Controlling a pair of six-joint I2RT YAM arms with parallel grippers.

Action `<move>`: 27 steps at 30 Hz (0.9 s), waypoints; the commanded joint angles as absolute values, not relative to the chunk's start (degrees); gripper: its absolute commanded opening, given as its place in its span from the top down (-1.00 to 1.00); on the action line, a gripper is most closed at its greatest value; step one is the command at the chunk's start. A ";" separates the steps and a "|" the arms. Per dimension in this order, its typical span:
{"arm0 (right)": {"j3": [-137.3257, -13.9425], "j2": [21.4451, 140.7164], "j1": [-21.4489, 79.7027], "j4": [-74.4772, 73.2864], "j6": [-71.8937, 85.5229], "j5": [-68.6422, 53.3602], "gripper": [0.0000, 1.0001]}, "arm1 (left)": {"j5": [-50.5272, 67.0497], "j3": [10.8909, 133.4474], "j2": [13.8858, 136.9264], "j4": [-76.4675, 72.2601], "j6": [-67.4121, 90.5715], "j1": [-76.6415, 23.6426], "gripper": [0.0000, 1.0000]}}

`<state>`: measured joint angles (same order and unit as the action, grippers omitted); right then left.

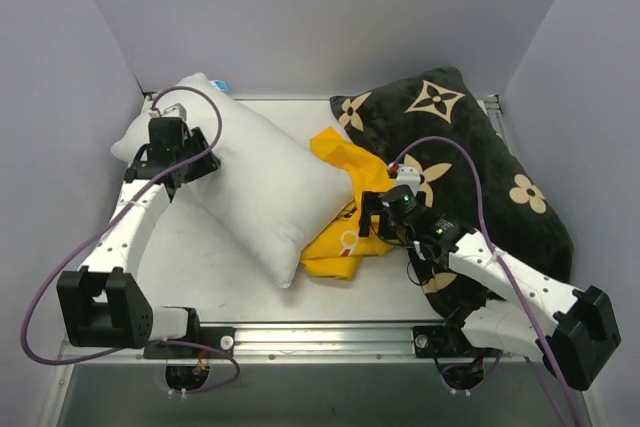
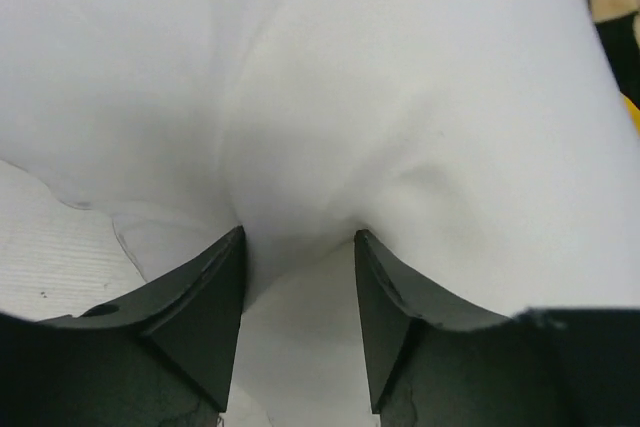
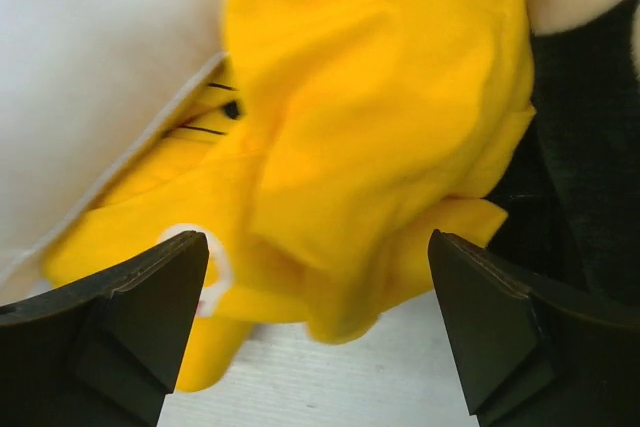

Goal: Remove the pillowcase from the pillow

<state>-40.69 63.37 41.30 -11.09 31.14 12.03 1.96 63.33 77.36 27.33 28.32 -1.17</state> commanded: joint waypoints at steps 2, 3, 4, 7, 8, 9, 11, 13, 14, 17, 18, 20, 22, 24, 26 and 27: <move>-47.71 55.74 41.48 -14.32 28.66 13.54 -1.00 | 1.58 65.75 68.39 31.99 22.77 -7.82 -0.14; -49.46 54.68 41.57 -15.11 28.13 13.54 -1.00 | 2.10 65.66 67.25 32.51 21.89 -8.61 -0.16; -50.53 53.71 41.49 -16.60 27.69 13.71 -1.00 | 2.28 65.48 65.06 33.39 21.54 -9.14 -0.20; -52.82 49.41 41.48 -17.58 27.07 15.72 -1.00 | 3.25 64.43 60.32 34.01 20.04 -12.11 -0.50; -53.17 47.48 41.57 -17.75 27.07 16.52 -1.00 | 3.16 64.16 59.34 34.19 19.69 -13.00 -0.51; -53.78 46.77 41.49 -17.75 27.07 18.44 -1.00 | 2.90 63.73 58.46 34.45 19.43 -13.96 -0.52; -54.31 44.84 41.40 -17.84 26.46 19.59 -1.00 | 2.99 62.76 55.73 34.37 19.07 -16.95 -0.53; -54.67 43.86 41.40 -17.93 26.19 20.82 -1.00 | 2.73 61.09 53.02 33.67 18.63 -18.63 -0.54; -54.75 43.34 41.40 -17.93 26.02 21.09 -1.00 | 2.55 60.47 52.04 33.23 18.55 -20.20 -0.54; -54.75 43.24 41.31 -18.02 25.49 22.24 -1.00 | 3.42 57.66 48.61 31.21 18.19 -21.00 -0.55; -54.76 43.33 41.31 -18.10 25.31 22.24 -1.00 | 3.60 57.05 47.99 30.77 18.02 -21.01 -0.55; -54.32 43.42 41.31 -18.11 25.22 22.32 -1.00 | 4.39 55.90 46.93 29.89 17.67 -21.01 -0.56; -54.23 43.85 41.40 -18.02 25.22 22.76 -1.00 | 4.75 55.29 46.67 29.79 17.23 -21.01 -0.56; -54.14 44.73 41.31 -18.02 25.14 22.85 -1.00 | 4.92 54.93 46.32 29.80 17.31 -21.01 -0.56; -53.97 45.52 41.31 -18.02 25.14 22.76 -1.00 | 5.45 54.49 46.06 29.27 17.58 -21.01 -0.56; -53.96 45.70 41.22 -17.93 25.31 22.85 -1.00 | 6.06 54.23 45.79 29.09 17.84 -21.01 -0.56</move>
